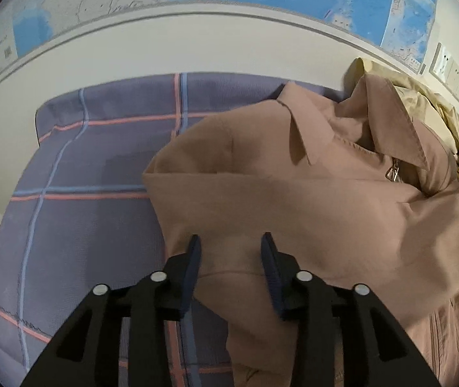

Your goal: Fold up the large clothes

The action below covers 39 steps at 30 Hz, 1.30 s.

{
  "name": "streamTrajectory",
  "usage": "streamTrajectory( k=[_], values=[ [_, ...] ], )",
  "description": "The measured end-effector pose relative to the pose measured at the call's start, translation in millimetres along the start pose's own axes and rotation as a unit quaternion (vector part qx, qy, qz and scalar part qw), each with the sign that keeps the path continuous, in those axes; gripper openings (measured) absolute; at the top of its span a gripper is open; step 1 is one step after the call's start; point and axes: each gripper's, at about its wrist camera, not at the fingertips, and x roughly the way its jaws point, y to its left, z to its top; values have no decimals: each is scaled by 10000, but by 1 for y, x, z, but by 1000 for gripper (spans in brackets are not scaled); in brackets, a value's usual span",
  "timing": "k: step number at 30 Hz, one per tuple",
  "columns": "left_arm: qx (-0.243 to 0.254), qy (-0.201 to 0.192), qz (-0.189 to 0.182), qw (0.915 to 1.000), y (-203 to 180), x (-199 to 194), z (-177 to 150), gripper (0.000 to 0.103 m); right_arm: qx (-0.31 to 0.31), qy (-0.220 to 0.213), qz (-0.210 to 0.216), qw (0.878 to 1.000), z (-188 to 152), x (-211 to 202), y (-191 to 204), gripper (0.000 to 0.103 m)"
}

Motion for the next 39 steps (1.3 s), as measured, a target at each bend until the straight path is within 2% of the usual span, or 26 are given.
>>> streamTrajectory(
  k=[1,2,3,5,6,8,10,11,12,14,15,17,18,19,20,21,22,23,25,27,29,32,33,34,36,39],
  values=[
    [-33,31,-74,10000,3,-1,-2,50,120,-32,44,9999,-5,3,-3,48],
    [-27,5,-112,9999,6,-5,-5,50,230,-118,121,9996,-9,1,-6,53],
    [5,-18,-127,9999,7,-8,-7,52,396,-312,200,9985,-15,-7,-12,64],
    [23,-26,-227,9997,12,-17,-11,65,664,-673,316,9950,-26,-26,-23,76],
    [23,-15,-265,9996,14,-20,-12,66,766,-774,459,9930,-32,-33,-27,76],
    [136,49,-446,9989,12,-24,-15,75,961,-726,771,9897,-46,-36,-32,76],
    [237,78,-404,9989,7,-23,-17,79,998,-568,792,9902,-53,-28,-32,76],
    [308,126,-373,9988,4,-20,-18,79,1015,-477,743,9909,-54,-20,-31,72],
    [398,231,-321,9984,0,-13,-18,79,1045,-410,780,9906,-53,-14,-29,51],
    [431,352,-236,9982,-5,-2,-19,76,1049,-323,1020,9887,-48,-5,-24,20],
    [454,349,-211,9981,-7,1,-19,74,971,-386,938,9901,-45,-8,-19,16],
    [436,310,-112,9985,-10,4,-19,69,557,-791,387,9946,-34,-31,-7,16],
    [424,259,-84,9987,-10,3,-18,69,465,-940,281,9941,-32,-37,-3,18],
    [429,197,-32,9989,-11,2,-18,70,381,-1103,91,9931,-27,-47,0,24],
    [455,179,42,9988,-11,1,-19,70,325,-1075,-120,9936,-25,-47,2,42],
    [466,167,82,9987,-11,0,-20,70,247,-940,-277,9949,-23,-41,3,54],
    [473,151,108,9987,-11,-1,-21,71,151,-676,-387,9968,-25,-30,5,56],
    [446,148,106,9988,-8,-2,-23,72,108,-444,-462,9979,-29,-19,4,53],
    [357,144,23,9993,0,-7,-24,75,263,-371,-360,9983,-38,-17,-3,52],
    [255,166,-139,9994,10,-15,-27,76,559,-604,-193,9964,-44,-29,-10,53],
    [177,116,-310,9993,21,-26,-30,77,655,-1036,95,9924,-49,-50,-10,53],
    [134,105,-503,9986,31,-38,-34,77,197,-1266,199,9916,-48,-60,10,53],
    [125,112,-578,9982,34,-42,-37,77,47,-1220,218,9923,-46,-56,17,52],
    [185,308,-501,9981,35,-46,-41,78,-96,-1076,227,9939,-44,-45,24,51],
    [265,337,-517,9977,33,-50,-48,78,-192,-756,43,9969,-40,-16,31,47],
    [361,515,-784,9949,29,-50,-59,80,-77,-279,-103,9995,-34,34,24,43]
  ],
)
